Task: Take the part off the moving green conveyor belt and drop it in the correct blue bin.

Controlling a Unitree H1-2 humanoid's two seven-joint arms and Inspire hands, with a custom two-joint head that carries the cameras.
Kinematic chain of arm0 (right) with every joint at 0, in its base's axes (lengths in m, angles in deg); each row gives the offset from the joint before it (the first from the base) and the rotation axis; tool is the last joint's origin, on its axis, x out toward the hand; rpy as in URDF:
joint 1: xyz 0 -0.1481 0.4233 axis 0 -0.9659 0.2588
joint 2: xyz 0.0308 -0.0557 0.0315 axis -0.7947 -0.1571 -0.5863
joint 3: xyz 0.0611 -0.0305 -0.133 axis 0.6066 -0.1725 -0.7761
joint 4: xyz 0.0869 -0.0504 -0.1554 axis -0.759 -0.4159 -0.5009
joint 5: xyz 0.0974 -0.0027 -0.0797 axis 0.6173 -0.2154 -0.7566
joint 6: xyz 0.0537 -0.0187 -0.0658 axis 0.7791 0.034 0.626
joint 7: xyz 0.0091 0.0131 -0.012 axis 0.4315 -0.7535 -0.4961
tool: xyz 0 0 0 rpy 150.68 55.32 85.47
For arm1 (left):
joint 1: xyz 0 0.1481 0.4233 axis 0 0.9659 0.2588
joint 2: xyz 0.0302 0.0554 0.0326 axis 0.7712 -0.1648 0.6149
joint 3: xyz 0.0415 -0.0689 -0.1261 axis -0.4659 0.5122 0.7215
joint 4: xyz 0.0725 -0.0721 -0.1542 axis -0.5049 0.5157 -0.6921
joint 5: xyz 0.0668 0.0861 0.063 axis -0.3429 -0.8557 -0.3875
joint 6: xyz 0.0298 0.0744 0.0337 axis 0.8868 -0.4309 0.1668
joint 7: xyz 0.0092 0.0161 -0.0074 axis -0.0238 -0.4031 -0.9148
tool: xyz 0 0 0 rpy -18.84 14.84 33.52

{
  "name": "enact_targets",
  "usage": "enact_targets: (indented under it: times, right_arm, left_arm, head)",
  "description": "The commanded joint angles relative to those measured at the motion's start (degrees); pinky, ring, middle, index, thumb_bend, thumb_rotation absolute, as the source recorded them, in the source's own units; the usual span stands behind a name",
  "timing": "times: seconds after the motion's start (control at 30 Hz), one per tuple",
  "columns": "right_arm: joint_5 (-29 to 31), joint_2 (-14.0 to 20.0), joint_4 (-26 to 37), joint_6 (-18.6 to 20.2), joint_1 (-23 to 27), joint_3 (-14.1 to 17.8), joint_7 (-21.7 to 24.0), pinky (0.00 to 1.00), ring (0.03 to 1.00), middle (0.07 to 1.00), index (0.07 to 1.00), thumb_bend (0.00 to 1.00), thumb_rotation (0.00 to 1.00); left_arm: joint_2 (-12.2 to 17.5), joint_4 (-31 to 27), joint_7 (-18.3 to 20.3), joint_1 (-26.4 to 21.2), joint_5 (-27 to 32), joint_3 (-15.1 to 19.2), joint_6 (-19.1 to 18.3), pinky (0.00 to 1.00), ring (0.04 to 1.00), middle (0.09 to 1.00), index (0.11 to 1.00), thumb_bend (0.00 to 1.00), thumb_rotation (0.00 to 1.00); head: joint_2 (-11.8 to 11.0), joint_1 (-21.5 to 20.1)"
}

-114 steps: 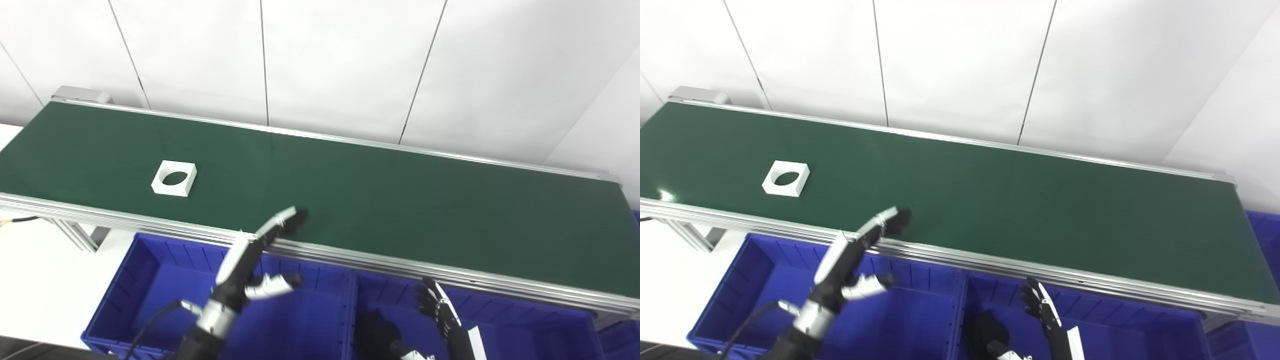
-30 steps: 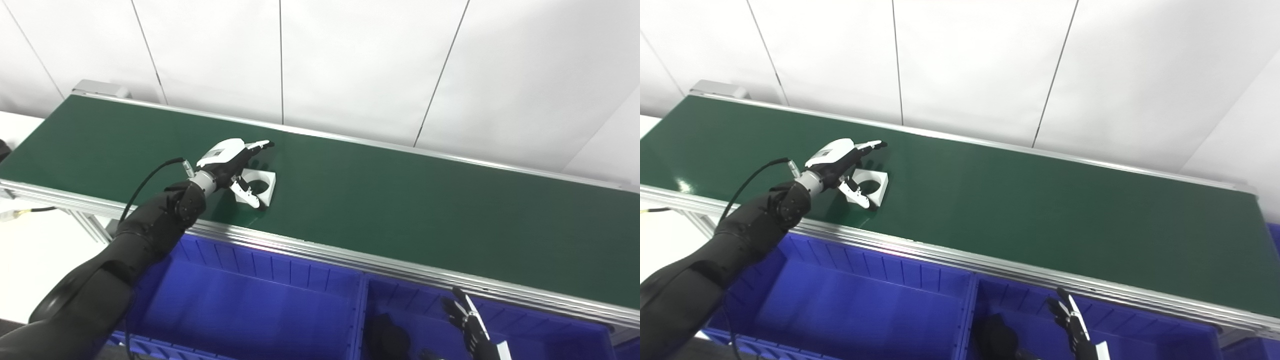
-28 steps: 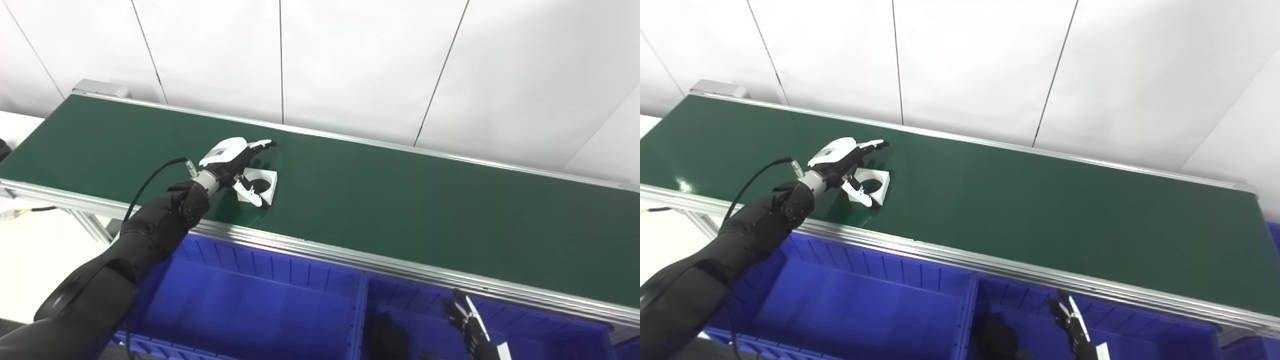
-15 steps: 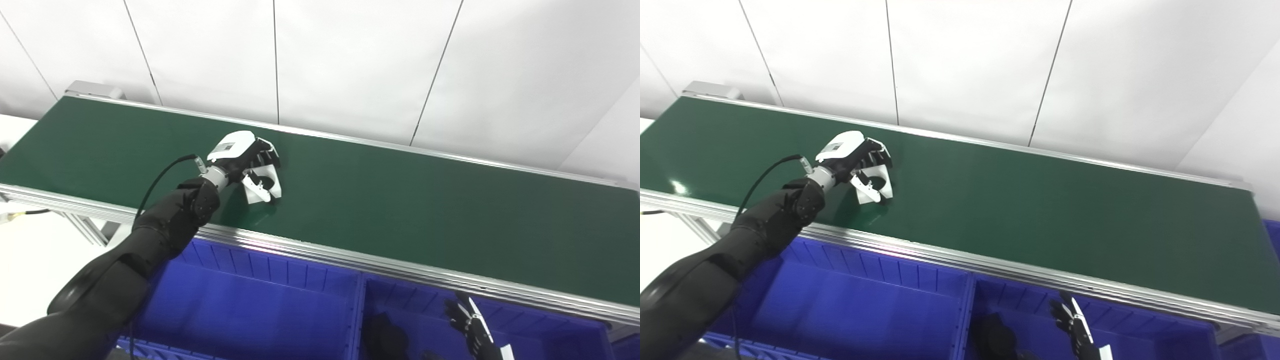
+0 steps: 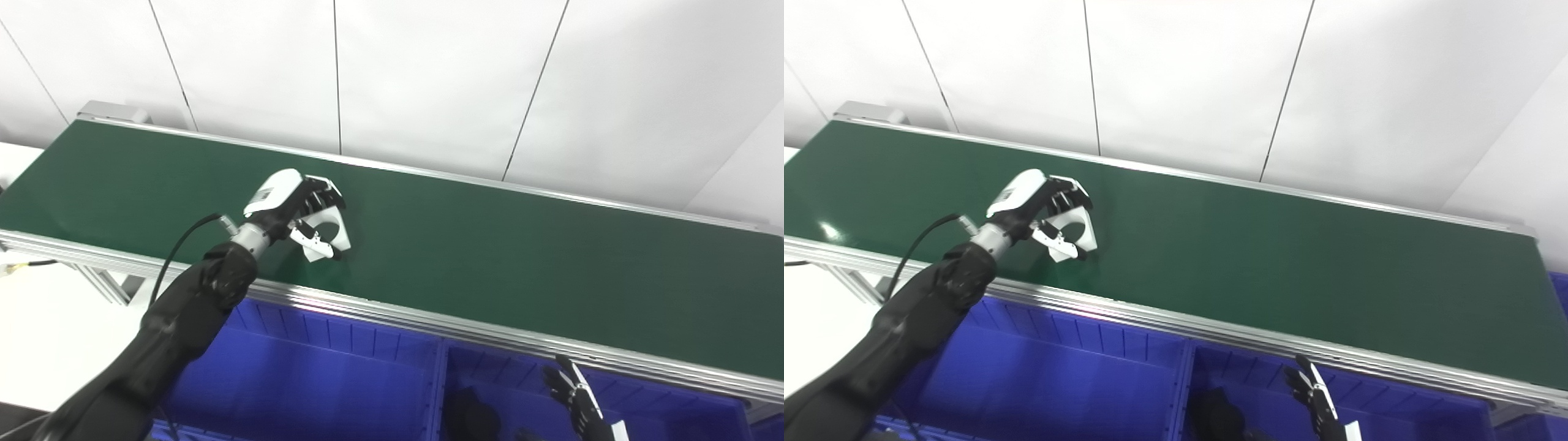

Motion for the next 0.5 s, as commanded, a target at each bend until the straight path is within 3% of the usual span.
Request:
enact_targets:
  times: [0.0, 0.2, 0.47]
  right_arm:
    - [-0.3, -0.4, 2.5, -3.1, -0.4, 0.3, 0.5, 0.87, 0.846, 0.859, 0.921, 0.77, 0.46]
    - [-2.4, -0.7, 3.1, -3.1, -0.8, -0.2, -0.7, 0.84, 0.833, 0.857, 0.914, 0.79, 0.48]
    - [-4.7, -2.3, 3.9, -3.1, -1.2, 0.6, -1.2, 0.85, 0.841, 0.858, 0.912, 0.85, 0.58]
  left_arm:
    - [0.6, -5.1, 0.0, 0.4, 3.6, 1.8, 4.2, 0.45, 0.458, 0.499, 0.484, 0.5, 0.0]
    - [-0.6, -13.9, 1.7, 6.7, 9.0, 2.7, 6.1, 0.44, 0.459, 0.506, 0.477, 0.5, 0.0]
    - [-2.5, -22.9, 2.8, 16.5, 11.8, -1.7, 6.1, 0.44, 0.461, 0.504, 0.477, 0.5, 0.0]
  head:
    - [0.6, -2.4]
    - [2.5, -6.3]
    - [6.7, -12.1]
